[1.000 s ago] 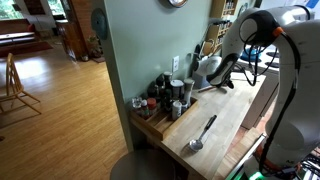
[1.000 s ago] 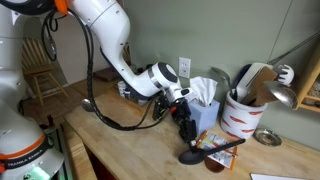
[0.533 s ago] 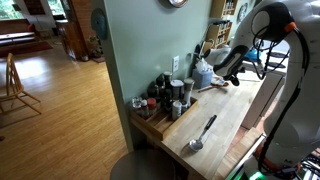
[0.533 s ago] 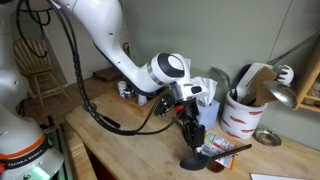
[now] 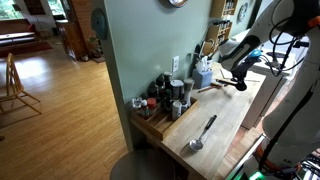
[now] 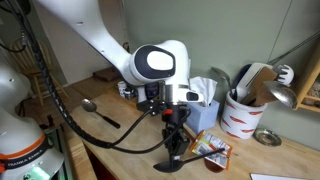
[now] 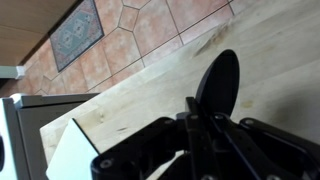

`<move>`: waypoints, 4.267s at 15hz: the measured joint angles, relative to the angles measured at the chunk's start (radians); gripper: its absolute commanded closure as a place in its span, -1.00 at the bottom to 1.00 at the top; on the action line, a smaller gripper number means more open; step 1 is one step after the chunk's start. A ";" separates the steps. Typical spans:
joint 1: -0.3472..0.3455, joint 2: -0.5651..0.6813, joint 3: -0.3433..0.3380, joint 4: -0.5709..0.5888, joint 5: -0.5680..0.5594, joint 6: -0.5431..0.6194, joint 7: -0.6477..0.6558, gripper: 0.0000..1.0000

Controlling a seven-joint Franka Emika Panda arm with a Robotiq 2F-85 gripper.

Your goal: Move the black ladle to the left

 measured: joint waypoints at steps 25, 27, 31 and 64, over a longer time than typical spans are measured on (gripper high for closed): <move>-0.035 -0.427 -0.213 -0.424 0.944 -0.057 -0.496 0.90; -0.035 -0.427 -0.213 -0.423 0.944 -0.057 -0.496 0.98; -0.036 -0.426 -0.220 -0.429 0.946 -0.069 -0.496 0.98; 0.065 -0.346 -0.219 -0.517 1.084 -0.020 -0.903 0.98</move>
